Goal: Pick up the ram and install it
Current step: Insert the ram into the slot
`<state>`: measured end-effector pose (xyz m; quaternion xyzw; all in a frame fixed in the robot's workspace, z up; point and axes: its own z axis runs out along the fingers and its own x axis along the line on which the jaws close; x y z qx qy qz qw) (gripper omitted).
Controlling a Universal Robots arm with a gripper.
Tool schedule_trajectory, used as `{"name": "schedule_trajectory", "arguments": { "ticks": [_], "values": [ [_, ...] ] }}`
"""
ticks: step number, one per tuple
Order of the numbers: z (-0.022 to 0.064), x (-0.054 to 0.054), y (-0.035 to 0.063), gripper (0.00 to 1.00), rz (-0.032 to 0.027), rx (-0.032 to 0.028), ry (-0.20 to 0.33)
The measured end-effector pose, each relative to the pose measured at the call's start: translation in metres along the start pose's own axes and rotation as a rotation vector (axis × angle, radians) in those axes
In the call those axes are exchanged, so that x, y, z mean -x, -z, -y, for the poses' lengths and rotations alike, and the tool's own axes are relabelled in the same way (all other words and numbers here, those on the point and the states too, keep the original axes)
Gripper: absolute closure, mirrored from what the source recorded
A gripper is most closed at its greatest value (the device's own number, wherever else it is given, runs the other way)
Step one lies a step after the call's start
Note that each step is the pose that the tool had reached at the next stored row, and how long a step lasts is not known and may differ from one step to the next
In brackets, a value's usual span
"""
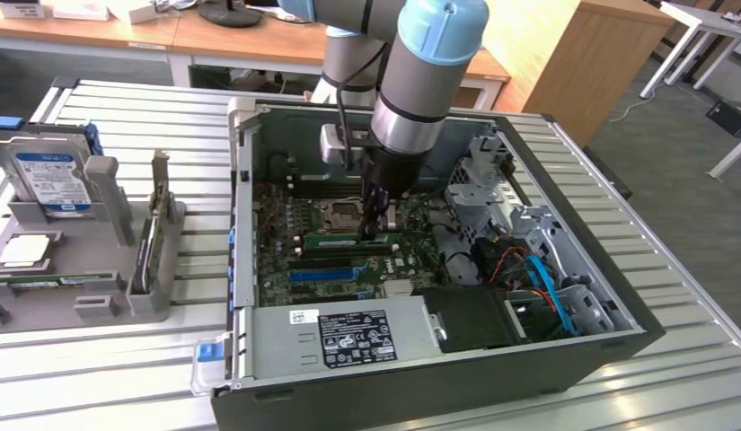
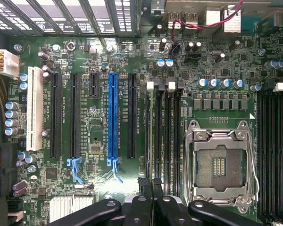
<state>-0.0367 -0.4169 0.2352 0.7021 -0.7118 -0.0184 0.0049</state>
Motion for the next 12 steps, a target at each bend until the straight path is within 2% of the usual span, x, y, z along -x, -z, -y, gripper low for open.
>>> {"name": "schedule_trajectory", "arguments": {
  "ticks": [12],
  "values": [
    [0.0,-0.0001,-0.0009,0.88,-0.0003,0.0001,0.004]
  ]
}}
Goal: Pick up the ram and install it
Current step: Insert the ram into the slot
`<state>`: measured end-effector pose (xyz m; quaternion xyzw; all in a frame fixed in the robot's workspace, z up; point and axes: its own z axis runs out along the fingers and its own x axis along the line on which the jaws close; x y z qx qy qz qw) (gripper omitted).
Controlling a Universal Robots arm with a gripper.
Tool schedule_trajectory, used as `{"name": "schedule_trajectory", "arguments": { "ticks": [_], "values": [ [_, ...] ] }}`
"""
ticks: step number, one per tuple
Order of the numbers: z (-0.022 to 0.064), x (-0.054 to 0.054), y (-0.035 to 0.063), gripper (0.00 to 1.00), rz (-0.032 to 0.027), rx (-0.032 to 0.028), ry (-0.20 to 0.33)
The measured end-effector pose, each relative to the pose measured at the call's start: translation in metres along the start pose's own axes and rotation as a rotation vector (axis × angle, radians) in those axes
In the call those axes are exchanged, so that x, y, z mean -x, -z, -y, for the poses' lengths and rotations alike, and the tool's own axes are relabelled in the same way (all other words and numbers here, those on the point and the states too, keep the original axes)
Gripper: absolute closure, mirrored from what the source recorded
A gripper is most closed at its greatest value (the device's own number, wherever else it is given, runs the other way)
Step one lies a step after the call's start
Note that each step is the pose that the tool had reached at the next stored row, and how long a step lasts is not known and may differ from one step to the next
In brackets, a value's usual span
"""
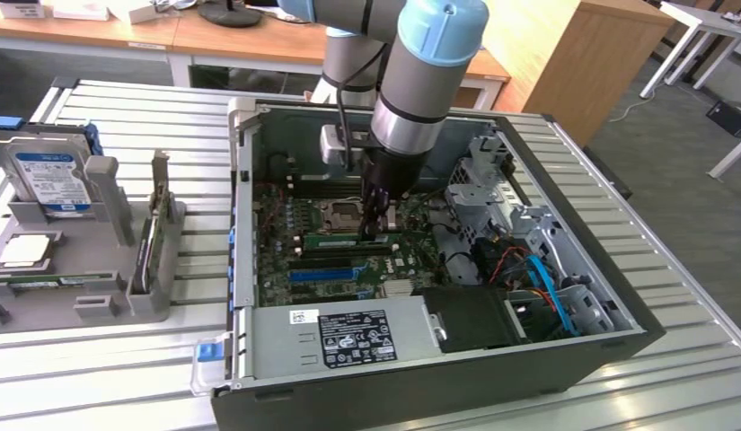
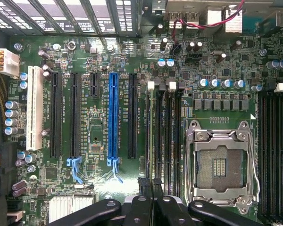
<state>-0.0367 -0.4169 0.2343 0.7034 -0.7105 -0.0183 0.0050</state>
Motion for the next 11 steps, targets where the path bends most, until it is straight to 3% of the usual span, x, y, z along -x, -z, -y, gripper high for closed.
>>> {"name": "schedule_trajectory", "arguments": {
  "ticks": [11],
  "values": [
    [0.0,0.0,-0.0001,0.88,0.0003,-0.0002,-0.006]
  ]
}}
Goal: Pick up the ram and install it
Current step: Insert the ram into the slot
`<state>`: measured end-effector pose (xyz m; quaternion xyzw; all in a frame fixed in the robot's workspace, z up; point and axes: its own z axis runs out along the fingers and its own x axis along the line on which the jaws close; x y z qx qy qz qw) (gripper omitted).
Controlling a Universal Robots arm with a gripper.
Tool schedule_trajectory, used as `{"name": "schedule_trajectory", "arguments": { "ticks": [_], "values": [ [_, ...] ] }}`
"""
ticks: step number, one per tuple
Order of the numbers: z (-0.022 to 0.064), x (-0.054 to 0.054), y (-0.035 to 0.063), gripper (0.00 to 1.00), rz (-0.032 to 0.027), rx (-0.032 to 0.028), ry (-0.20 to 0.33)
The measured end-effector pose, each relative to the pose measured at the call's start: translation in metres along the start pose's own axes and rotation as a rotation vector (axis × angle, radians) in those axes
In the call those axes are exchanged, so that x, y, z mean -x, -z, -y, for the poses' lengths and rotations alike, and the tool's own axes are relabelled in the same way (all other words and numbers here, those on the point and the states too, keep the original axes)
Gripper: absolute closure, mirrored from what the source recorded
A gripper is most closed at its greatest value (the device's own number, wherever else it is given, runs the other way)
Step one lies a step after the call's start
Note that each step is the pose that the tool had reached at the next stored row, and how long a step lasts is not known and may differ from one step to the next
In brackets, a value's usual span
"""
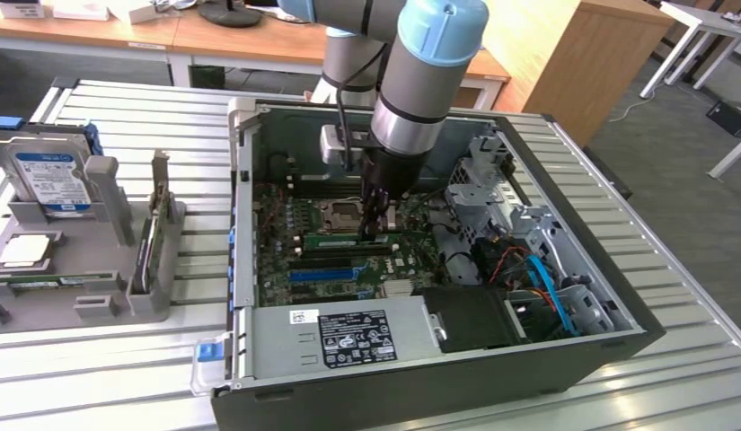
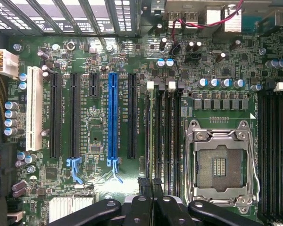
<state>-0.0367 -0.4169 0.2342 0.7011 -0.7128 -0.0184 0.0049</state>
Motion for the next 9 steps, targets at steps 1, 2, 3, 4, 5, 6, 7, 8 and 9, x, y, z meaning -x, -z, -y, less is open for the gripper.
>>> {"name": "schedule_trajectory", "arguments": {
  "ticks": [1,2,3,4,5,6,7,8,9],
  "values": [
    [0.0,0.0,0.0,0.88,0.0001,0.0,-0.001],
    [0.0,0.0,0.0,0.88,0.0001,0.0,-0.002],
    [0.0,0.0,0.0,0.88,0.0001,0.0,-0.002],
    [0.0,0.0,-0.0001,0.88,0.0001,-0.0001,-0.003],
    [0.0,0.0,-0.0001,0.88,0.0001,0.0,-0.003],
    [0.0,0.0,-0.0001,0.88,0.0001,-0.0001,-0.003],
    [0.0,0.0,0.0,0.88,0.0001,-0.0001,-0.003],
    [0.0,0.0,-0.0001,0.88,0.0001,-0.0001,-0.002],
    [0.0,0.0,0.0,0.88,-0.0002,0.0,-0.002]
  ]
}}
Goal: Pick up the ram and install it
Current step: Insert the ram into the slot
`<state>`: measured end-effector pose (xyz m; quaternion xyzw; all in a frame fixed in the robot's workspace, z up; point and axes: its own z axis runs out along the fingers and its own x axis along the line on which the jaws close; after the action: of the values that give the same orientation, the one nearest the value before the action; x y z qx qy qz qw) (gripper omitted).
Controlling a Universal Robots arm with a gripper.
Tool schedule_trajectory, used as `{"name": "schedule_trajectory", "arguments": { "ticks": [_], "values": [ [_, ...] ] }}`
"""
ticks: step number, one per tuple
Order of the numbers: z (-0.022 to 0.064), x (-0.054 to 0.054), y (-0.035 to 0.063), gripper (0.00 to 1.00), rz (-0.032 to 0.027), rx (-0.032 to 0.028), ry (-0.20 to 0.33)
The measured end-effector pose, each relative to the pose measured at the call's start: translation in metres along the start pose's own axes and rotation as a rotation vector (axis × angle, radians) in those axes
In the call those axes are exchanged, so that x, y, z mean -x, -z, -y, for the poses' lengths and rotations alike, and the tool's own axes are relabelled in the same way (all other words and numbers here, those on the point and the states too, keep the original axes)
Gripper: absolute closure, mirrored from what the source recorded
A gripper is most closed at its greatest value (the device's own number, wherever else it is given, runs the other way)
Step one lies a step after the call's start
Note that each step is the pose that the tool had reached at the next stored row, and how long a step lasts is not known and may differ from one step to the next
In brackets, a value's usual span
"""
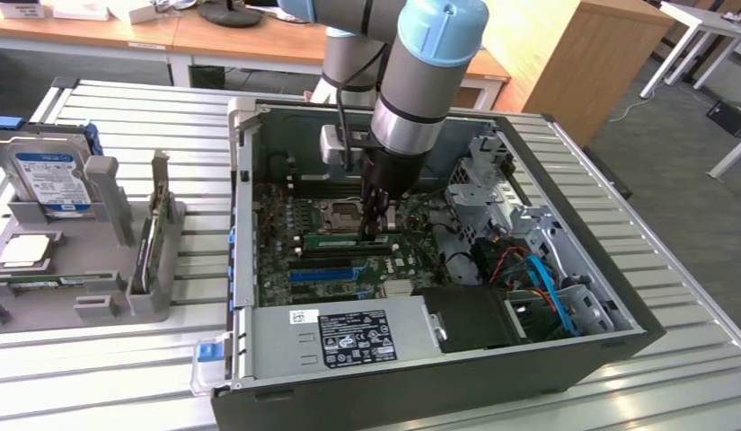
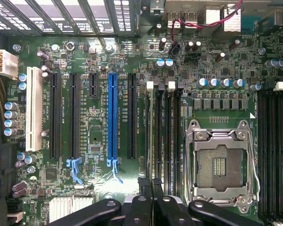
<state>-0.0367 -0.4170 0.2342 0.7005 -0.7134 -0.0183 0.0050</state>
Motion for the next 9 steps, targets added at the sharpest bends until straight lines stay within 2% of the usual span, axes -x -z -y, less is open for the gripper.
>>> {"name": "schedule_trajectory", "arguments": {
  "ticks": [9],
  "values": [
    [0.0,0.0,-0.0001,0.88,-0.001,0.0001,0.009]
  ]
}}
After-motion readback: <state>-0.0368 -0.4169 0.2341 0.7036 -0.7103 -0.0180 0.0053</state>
